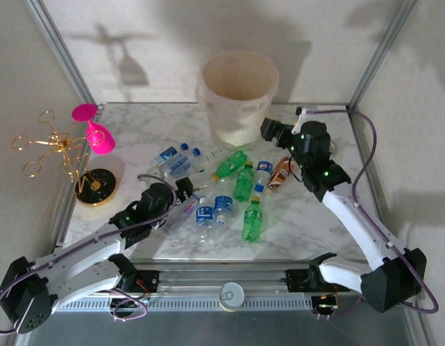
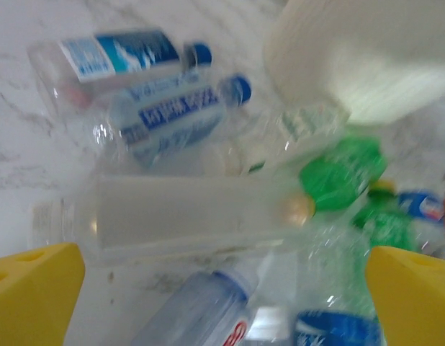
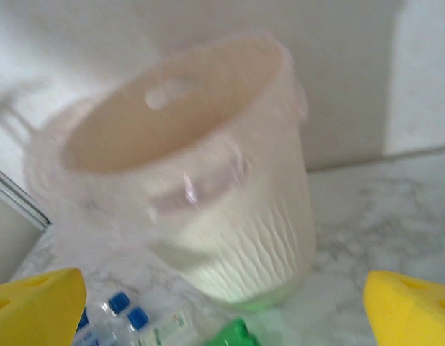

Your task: Put the plastic bottles in the bin

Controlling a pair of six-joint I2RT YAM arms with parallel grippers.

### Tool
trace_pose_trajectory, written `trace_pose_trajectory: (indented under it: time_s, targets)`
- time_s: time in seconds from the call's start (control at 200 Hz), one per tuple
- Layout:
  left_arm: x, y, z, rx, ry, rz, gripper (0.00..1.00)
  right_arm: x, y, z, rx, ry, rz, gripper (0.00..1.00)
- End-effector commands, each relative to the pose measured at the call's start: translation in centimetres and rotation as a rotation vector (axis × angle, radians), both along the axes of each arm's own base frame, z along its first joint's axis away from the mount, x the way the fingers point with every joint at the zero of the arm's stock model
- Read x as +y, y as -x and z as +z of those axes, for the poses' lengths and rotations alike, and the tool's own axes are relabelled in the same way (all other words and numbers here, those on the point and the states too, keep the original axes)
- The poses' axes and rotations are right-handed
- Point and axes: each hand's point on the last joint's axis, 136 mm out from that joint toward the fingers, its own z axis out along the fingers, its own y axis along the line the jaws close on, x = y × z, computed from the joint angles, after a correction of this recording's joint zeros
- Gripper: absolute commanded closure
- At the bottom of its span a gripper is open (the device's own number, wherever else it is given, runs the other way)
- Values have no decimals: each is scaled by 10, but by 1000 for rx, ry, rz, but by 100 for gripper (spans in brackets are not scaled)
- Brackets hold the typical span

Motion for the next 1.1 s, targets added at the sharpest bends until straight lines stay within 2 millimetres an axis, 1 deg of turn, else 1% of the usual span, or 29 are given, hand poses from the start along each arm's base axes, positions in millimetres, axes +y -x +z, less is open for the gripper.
trace_pose_trajectory:
  time_s: [0.0,0.095,0.19,0.3,0.376,0.456,0.566,0.641,0.761,0.961,1.097]
  targets:
    - [-12,10,-28,147,-74,-107,0,-8,5,-29,52,-93,-66,1]
    - [-14,13,-42,208,-100,-122,0,-8,10,-75,156,-95,-71,1]
    - [-12,18,-51,242,-125,-139,0,-12,13,-112,249,-68,-98,1]
    - [-13,27,-60,277,-129,-174,0,-14,18,-143,312,-60,-113,1]
    - [-8,34,-69,312,-147,-169,1,-14,21,-154,322,-70,-109,1]
    - [-4,40,-79,345,-159,-166,0,-10,23,-156,307,-96,-85,1]
    - [1,46,-92,381,-168,-156,0,-4,22,-148,271,-133,-55,1]
    - [5,47,-97,392,-186,-141,0,-3,21,-142,258,-142,-52,1]
    - [4,46,-103,401,-200,-145,1,-2,19,-138,251,-146,-48,1]
    - [1,45,-114,424,-226,-170,2,-3,22,-146,271,-149,-52,1]
    - [1,46,-123,445,-247,-173,3,-3,23,-145,268,-156,-52,1]
